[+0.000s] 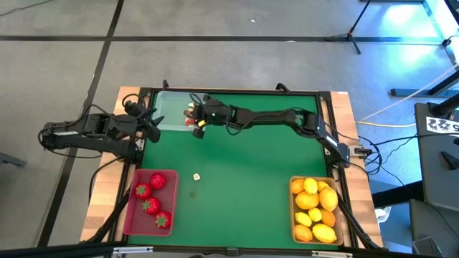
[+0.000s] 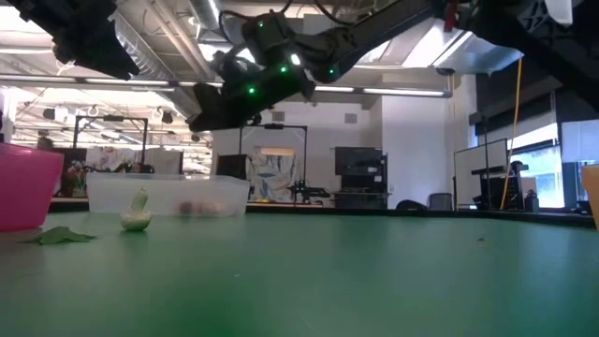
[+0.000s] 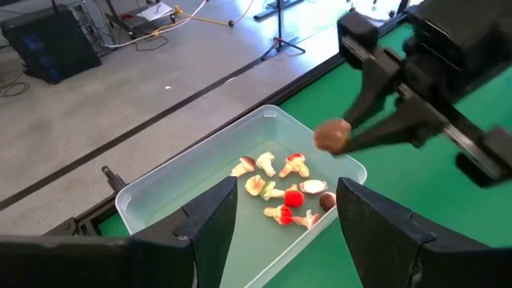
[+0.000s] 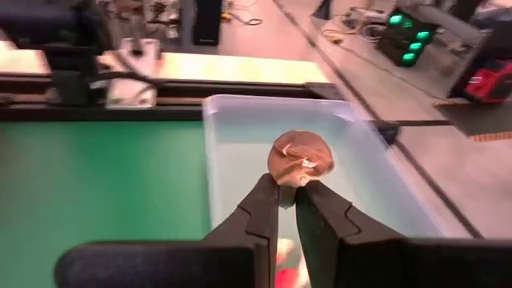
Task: Sort produce into baskets
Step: Put the brown mushroom into the transparent bin, then put the green mushroom into the transparent bin
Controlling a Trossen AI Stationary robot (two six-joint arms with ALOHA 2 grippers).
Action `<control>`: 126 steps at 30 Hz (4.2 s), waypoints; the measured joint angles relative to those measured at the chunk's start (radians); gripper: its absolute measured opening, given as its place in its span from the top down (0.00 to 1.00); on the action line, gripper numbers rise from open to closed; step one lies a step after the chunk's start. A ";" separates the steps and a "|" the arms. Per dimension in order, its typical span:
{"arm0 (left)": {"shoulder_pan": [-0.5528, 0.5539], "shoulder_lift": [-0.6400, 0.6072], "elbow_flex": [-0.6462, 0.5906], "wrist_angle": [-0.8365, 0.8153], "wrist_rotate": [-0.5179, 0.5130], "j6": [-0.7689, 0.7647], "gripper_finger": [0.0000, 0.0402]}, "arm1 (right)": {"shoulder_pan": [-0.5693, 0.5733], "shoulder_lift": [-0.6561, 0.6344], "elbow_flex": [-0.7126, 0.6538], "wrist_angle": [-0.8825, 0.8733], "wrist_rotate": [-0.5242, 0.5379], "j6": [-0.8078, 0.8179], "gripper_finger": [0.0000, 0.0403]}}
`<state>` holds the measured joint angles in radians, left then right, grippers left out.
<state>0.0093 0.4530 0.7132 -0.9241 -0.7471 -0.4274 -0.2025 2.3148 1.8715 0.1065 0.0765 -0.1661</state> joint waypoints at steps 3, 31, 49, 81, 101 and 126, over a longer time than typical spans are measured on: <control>0.000 0.000 0.000 0.000 0.000 0.000 0.48 | -0.014 0.005 0.000 0.005 0.019 0.000 0.90; 0.000 0.000 0.000 0.000 0.000 0.000 0.48 | 0.167 0.003 0.000 -0.188 -0.322 0.061 0.42; 0.000 0.000 0.000 0.000 -0.001 0.000 0.48 | 0.327 0.089 -0.001 -0.281 -0.209 0.003 0.42; 0.000 0.000 0.000 0.000 0.000 0.000 0.48 | 0.321 0.155 0.000 -0.254 -0.151 0.093 0.72; 0.000 0.000 0.000 0.000 0.000 0.000 0.48 | 0.194 0.040 -0.002 -0.251 -0.049 -0.027 0.76; 0.000 0.000 0.000 0.000 0.000 0.000 0.48 | -0.028 0.028 0.000 -0.100 0.088 0.113 0.54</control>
<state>0.0090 0.4534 0.7135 -0.9241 -0.7475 -0.4274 -0.2301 2.3425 1.8717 0.0063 0.1640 -0.0534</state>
